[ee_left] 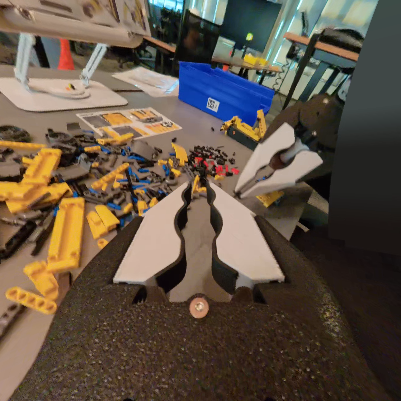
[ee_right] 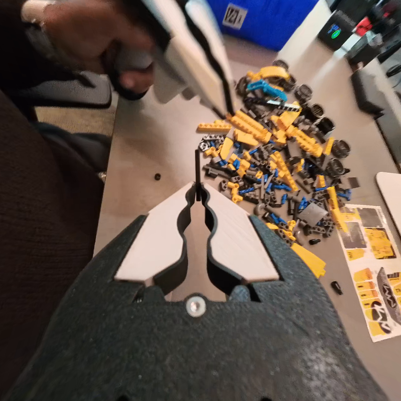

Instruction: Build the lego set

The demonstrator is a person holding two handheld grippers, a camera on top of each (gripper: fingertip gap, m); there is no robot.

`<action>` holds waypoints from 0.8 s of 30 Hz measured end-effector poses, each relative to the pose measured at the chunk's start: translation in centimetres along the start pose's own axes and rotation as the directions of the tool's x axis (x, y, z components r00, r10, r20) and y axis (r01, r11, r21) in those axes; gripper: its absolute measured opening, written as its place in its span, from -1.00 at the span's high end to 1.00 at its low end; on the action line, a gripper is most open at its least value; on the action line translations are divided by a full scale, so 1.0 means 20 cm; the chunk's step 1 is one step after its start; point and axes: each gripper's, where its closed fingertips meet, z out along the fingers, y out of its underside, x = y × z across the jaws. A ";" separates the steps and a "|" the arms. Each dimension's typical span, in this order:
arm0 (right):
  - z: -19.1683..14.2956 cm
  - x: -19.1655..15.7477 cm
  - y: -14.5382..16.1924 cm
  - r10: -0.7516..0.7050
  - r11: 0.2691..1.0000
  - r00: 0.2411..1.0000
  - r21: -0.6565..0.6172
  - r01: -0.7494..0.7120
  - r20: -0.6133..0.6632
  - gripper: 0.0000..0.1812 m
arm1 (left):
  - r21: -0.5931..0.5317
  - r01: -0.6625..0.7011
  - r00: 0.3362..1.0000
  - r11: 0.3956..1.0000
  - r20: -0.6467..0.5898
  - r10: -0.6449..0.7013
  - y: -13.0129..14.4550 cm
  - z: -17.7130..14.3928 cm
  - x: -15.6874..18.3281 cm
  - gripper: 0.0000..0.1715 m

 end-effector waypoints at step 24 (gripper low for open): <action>-0.11 -0.08 -0.28 -0.050 0.961 0.998 0.271 0.054 -0.023 0.95 | 0.147 0.447 0.839 0.883 -0.411 -0.356 -0.03 -0.13 0.28 0.95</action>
